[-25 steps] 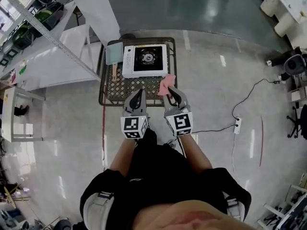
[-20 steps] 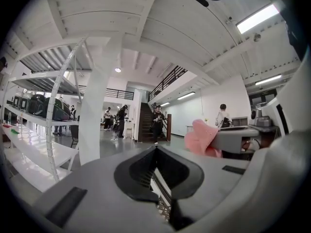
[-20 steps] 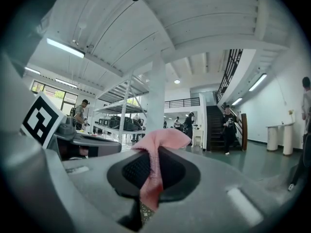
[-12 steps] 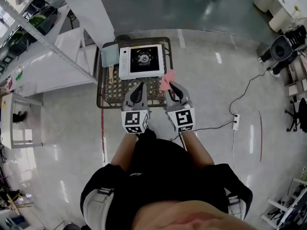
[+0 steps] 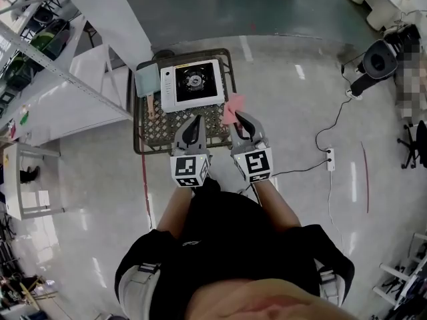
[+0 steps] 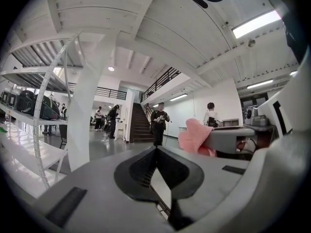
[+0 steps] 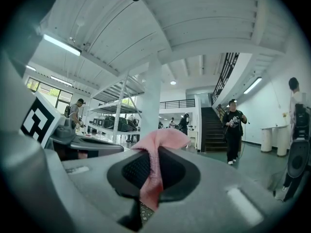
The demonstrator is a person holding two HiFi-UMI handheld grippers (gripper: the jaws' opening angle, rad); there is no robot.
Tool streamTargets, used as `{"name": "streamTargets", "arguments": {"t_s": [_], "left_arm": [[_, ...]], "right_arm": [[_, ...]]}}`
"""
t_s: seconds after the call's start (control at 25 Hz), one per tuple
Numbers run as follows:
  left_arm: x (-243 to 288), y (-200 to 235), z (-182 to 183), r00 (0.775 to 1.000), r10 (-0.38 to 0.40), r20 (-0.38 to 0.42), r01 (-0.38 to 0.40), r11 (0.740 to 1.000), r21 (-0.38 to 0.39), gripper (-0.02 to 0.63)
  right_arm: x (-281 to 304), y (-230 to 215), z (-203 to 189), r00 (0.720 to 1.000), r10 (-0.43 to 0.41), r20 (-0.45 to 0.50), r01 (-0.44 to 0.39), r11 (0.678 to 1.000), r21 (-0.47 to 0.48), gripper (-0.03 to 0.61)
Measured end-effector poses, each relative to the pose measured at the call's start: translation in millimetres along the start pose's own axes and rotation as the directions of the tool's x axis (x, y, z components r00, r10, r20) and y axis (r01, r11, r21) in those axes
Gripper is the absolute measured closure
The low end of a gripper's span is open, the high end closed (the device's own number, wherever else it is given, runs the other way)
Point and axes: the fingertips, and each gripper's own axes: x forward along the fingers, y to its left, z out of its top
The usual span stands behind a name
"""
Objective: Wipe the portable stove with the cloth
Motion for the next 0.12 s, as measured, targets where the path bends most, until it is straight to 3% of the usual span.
{"name": "streamTargets", "arguments": {"t_s": [0.12], "left_arm": [[-3.3, 0.6, -1.8, 1.000, 0.000, -0.007, 0.000, 1.000, -0.002, 0.614]], "right_arm": [[-0.1, 4.4, 1.1, 1.000, 0.006, 0.002, -0.006, 1.000, 0.011, 0.549]]}}
